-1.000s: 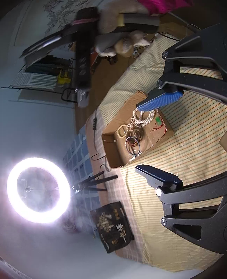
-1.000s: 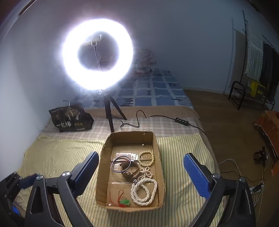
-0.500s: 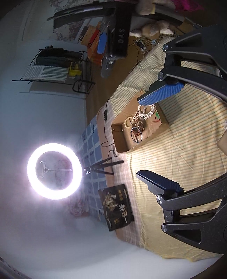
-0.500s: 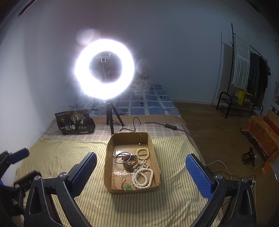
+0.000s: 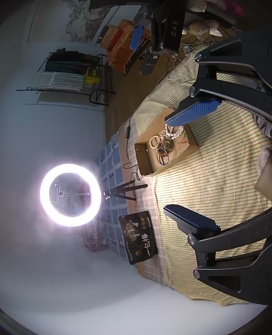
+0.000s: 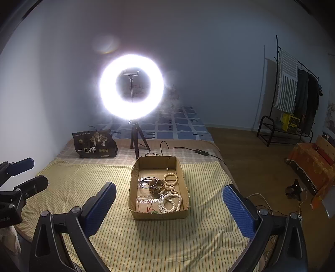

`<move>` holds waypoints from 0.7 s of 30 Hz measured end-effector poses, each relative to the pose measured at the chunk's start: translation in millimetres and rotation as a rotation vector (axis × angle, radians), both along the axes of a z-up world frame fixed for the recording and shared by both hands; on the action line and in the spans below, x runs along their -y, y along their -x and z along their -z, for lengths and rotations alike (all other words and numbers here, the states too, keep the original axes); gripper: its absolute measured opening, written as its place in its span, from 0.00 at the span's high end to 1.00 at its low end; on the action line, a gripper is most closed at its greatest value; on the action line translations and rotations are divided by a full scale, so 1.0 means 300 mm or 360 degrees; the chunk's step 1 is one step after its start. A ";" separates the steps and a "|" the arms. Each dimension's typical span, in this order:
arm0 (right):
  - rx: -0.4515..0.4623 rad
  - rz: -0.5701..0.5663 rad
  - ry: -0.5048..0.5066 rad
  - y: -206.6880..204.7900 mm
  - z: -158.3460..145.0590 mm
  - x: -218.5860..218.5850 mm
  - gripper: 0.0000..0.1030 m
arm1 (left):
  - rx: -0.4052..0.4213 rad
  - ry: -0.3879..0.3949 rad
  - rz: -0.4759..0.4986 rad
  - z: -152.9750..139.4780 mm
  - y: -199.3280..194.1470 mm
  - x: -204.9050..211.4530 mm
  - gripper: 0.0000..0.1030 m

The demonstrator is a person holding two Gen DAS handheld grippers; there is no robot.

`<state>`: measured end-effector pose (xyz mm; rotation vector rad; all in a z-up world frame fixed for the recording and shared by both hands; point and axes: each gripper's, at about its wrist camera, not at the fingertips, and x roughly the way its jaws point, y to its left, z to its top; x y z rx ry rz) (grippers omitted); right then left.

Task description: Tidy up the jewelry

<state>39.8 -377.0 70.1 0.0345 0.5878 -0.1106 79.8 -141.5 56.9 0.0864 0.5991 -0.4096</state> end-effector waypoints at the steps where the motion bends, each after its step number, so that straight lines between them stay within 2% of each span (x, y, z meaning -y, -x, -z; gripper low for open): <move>1: 0.0003 0.0009 0.0004 0.004 0.001 0.002 0.00 | 0.0003 -0.0011 -0.0011 0.001 0.002 0.000 0.23; 12: -0.0005 0.0056 -0.0026 0.041 0.039 0.032 0.00 | 0.0040 -0.0095 -0.0026 0.007 0.046 0.008 0.23; 21: -0.0007 0.0077 -0.0034 0.073 0.039 0.044 0.00 | 0.0034 -0.0081 -0.0019 -0.006 0.056 0.000 0.23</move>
